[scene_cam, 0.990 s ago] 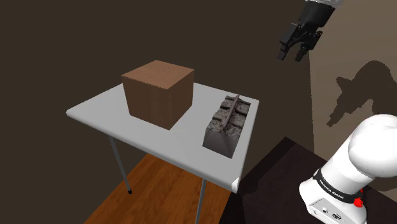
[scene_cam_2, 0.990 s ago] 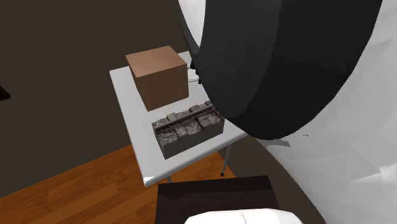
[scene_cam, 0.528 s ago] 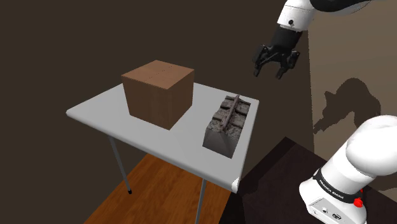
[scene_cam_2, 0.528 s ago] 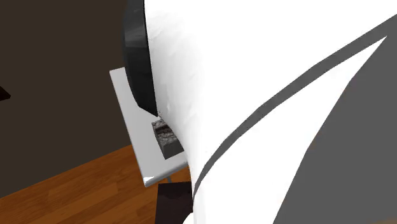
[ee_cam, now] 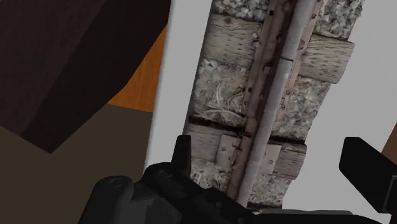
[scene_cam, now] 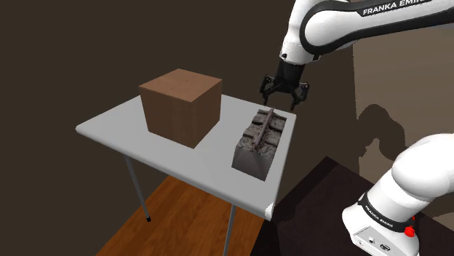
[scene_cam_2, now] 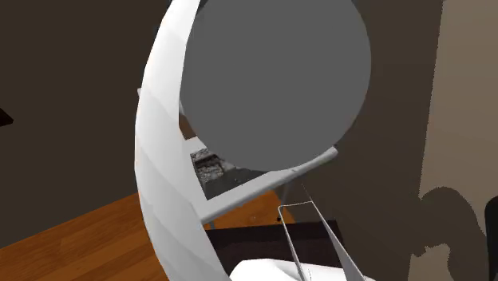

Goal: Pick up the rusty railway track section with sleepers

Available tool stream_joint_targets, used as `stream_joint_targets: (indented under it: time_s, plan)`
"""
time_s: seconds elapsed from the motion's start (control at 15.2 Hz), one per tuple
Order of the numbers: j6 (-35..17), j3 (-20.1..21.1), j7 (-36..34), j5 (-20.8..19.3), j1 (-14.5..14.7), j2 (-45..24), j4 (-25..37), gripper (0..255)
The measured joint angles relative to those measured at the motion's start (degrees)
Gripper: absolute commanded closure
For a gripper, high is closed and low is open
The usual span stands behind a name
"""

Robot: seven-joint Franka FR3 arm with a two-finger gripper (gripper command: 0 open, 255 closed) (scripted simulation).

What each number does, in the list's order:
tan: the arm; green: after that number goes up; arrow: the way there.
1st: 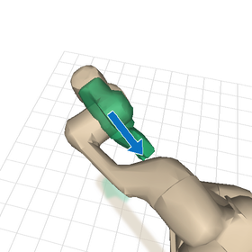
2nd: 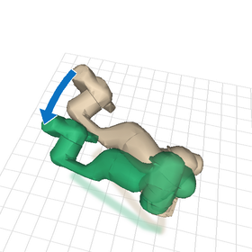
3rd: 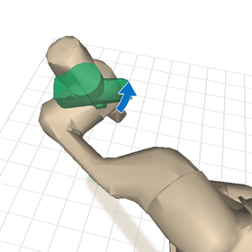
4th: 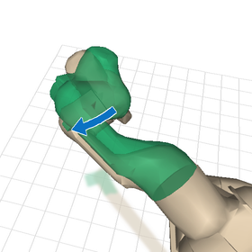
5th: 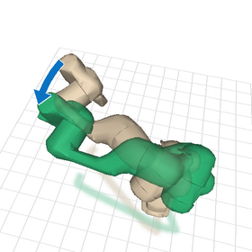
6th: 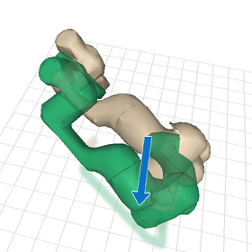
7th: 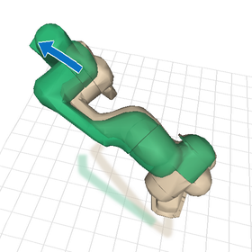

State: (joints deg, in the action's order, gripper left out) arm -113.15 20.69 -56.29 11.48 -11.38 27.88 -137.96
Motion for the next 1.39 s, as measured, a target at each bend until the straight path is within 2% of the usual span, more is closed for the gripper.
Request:
stream_joint_targets:
  time_s: [0.26,0.79,0.86,1.39]
  plan:
    - [-5.23,4.01,-10.65,-1.41,-2.89,-7.44,0.72,0]
    - [-11.49,5.58,-13.00,-1.91,-3.28,-10.89,-2.36,0]
    - [-11.70,5.62,-13.04,-1.94,-3.30,-11.03,-2.42,255]
    - [-11.92,5.70,-13.09,-1.95,-3.27,-11.11,-2.45,255]
